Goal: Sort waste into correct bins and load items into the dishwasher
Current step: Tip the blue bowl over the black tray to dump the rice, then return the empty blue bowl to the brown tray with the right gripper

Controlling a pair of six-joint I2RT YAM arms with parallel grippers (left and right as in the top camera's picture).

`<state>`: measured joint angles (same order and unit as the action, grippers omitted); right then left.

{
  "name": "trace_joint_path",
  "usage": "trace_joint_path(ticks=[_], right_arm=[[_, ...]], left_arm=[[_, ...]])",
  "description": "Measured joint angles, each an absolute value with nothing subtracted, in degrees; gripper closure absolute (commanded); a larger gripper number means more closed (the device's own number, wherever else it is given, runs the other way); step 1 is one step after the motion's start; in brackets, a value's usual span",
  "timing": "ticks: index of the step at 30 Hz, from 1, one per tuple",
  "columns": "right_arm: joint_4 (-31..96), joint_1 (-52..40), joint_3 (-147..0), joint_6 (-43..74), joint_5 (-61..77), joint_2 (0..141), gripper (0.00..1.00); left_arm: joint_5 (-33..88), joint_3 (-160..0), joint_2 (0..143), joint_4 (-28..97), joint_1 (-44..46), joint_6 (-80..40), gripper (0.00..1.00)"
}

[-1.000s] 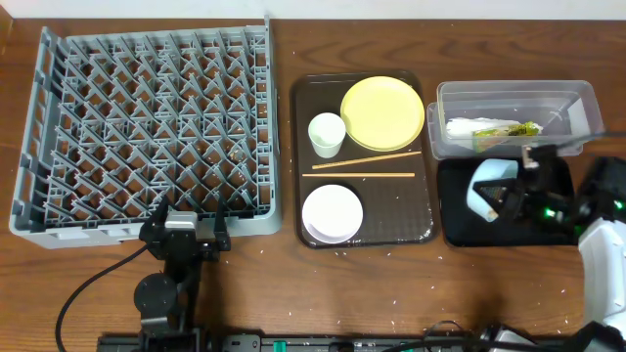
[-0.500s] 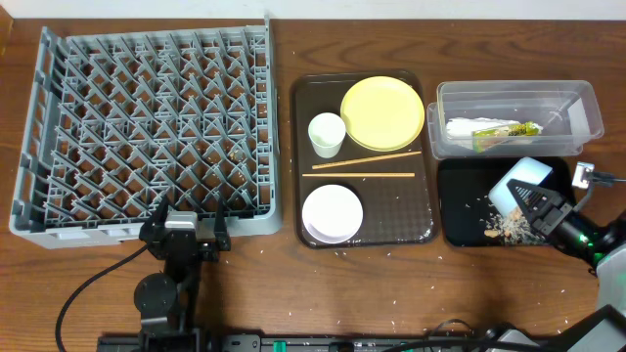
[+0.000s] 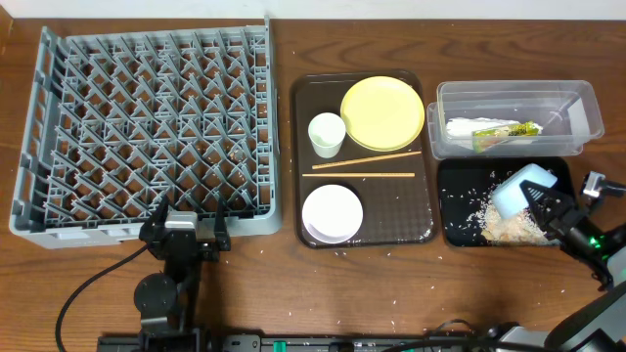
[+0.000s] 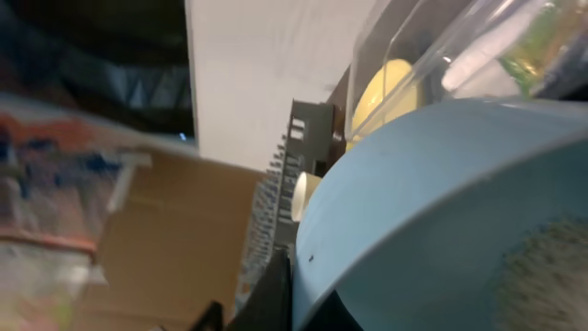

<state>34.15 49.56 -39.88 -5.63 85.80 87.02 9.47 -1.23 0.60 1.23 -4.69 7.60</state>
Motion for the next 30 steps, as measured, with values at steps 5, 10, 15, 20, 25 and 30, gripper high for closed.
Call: trace_joint_path(ticks=[5, 10, 15, 20, 25, 30], right_arm=[[33.8, 52.4, -39.9, 3.2, 86.4, 87.1, 0.99], [33.5, 53.5, -39.9, 7.8, 86.1, 87.2, 0.99], [32.8, 53.5, -39.9, 10.9, 86.7, 87.2, 0.99], [34.7, 53.5, -39.9, 13.3, 87.1, 87.2, 0.99], [31.4, 53.5, -39.6, 13.8, 87.1, 87.1, 0.99], [30.9, 53.2, -39.6, 14.0, 87.0, 86.5, 0.99]], left_arm=[[9.5, -1.2, 0.6, 1.2, -4.7, 7.6, 0.08], [9.5, -1.2, 0.6, 1.2, -4.7, 7.6, 0.08], [9.5, -1.2, 0.6, 1.2, -4.7, 7.6, 0.08], [9.5, -1.2, 0.6, 1.2, -4.7, 7.6, 0.08], [9.5, -1.2, 0.6, 1.2, -4.7, 7.6, 0.07], [9.5, -1.2, 0.6, 1.2, -4.7, 7.6, 0.08]])
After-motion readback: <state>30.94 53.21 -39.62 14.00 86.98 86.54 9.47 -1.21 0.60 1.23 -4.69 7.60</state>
